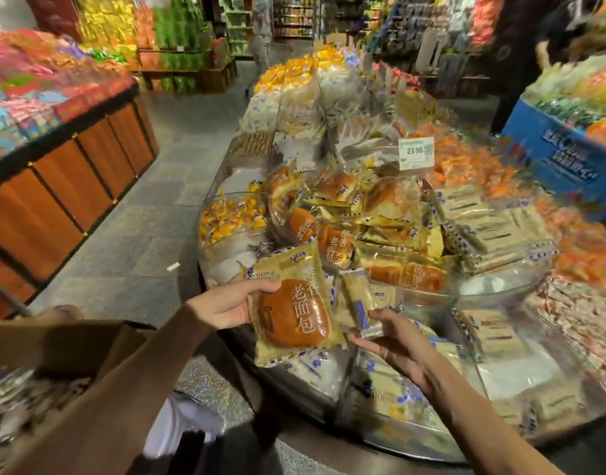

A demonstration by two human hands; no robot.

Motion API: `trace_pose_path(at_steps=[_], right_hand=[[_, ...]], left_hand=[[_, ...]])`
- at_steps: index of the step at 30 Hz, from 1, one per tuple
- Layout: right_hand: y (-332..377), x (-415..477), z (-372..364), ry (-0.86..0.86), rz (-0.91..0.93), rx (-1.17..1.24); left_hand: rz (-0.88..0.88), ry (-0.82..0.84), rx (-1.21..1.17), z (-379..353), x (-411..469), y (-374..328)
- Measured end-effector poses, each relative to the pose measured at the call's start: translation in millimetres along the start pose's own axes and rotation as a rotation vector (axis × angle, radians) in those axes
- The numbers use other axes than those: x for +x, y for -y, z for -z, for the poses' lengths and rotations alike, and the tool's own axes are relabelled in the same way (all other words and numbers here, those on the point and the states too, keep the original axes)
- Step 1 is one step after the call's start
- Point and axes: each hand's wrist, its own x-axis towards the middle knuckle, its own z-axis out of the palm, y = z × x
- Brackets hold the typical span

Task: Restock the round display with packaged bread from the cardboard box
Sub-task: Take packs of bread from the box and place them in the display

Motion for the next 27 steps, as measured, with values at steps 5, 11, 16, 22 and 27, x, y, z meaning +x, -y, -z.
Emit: trace_pose_path(at_steps=[5,11,16,22,27], right_hand=[[10.7,28.6,-18.1,-0.006,0.043,0.101],[8.1,75.1,-57.4,-0.136,0.083,0.052],[3.3,98.3,-108.7,-0.11,0.11,0.009],[9.2,102.7,-148.3,-0.021,0.186,0.026],[14.4,110.1,-155.4,-0.107,0.17,-0.052]], left_hand=[[-0.04,-0.069,-0.056,40.9,17.6,-20.1],[0.006,-0.022,0.013,98.2,48.1,-52.9],[0.056,0.036,0.104,110.5,74.0,-88.7],[0.116,0.055,0.179,104.9,91.0,-107.0],[0.095,-0.032,0.138,100.9,107.7,-110.1]])
